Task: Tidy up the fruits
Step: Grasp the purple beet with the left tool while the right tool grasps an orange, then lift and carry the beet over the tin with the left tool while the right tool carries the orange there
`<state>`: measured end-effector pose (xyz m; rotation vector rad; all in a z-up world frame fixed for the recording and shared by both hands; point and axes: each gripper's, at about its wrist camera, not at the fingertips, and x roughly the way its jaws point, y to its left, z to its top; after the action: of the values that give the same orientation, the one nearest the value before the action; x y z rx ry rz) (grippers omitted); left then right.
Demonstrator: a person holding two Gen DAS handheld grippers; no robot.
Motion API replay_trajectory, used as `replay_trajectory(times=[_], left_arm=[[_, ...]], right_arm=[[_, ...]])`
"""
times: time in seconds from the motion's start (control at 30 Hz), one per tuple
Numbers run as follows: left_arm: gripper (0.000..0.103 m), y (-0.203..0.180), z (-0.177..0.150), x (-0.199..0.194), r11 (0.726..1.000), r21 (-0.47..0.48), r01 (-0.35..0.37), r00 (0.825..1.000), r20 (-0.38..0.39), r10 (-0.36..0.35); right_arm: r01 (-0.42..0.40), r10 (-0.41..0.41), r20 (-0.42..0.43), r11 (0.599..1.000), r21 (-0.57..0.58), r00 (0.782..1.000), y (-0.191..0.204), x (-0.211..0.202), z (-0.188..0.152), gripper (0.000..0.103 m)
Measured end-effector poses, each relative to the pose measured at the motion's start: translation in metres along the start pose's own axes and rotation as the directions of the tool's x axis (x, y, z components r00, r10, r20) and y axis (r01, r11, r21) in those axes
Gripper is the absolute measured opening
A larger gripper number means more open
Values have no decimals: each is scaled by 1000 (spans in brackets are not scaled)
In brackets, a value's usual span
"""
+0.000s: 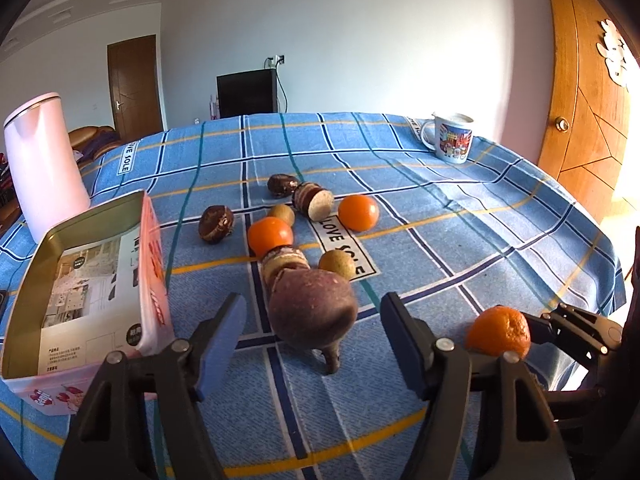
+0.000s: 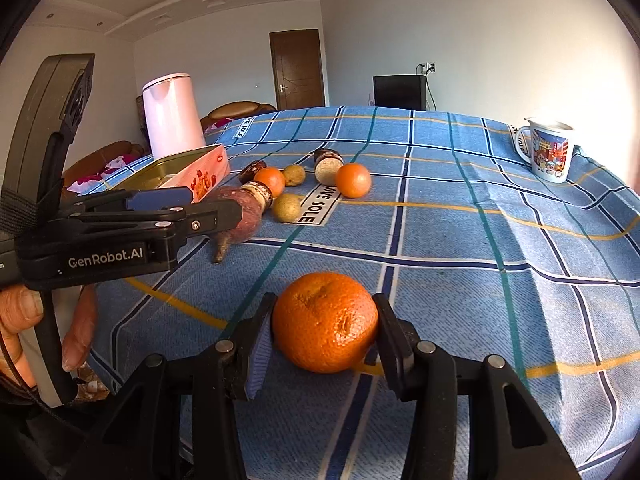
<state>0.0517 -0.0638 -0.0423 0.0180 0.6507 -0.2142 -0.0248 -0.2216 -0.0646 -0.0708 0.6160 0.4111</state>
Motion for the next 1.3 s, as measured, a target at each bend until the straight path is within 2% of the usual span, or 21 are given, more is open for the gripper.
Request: replay_trajectory(times=[0.03, 0.07, 0.17, 0.33, 0.47, 0.67, 0.93, 1.1, 1.3], left_arm=[[71, -1, 1, 4, 1000, 2, -2, 1000, -12, 2], [64, -1, 0, 9, 1000, 11, -10, 999, -34, 10], [54, 2, -1, 20, 1000, 9, -14, 997, -70, 14], [54, 9, -3, 16, 999, -26, 24, 998, -60, -25], [54, 12, -3, 3, 999, -21, 29, 999, -18, -30], [54, 21, 3, -24, 1000, -15, -20, 996, 85, 22], [54, 47, 8, -49, 993, -34, -115, 977, 179, 119], [54, 67, 10, -59, 983, -52, -175, 961, 209, 182], [54, 95, 10, -59, 972, -97, -213, 952, 202, 229]], right_arm=[[0, 0, 2, 1000, 3, 1000, -2, 0, 0, 49], [-2, 2, 1, 1000, 5, 1000, -2, 1, 3, 49], [-1, 1, 8, 1000, 7, 1000, -3, 0, 3, 49], [-6, 5, 29, 1000, 21, 1000, -6, -2, 4, 49], [-11, 9, 72, 1000, 17, 997, -3, -9, 12, 49], [-16, 17, 138, 1000, -7, 990, 5, -17, 29, 49], [-34, 48, 195, 997, -76, 980, 26, -14, 59, 49], [-72, 98, 215, 990, -125, 972, 47, -10, 81, 49], [-112, 147, 218, 980, -167, 965, 70, 3, 105, 49]])
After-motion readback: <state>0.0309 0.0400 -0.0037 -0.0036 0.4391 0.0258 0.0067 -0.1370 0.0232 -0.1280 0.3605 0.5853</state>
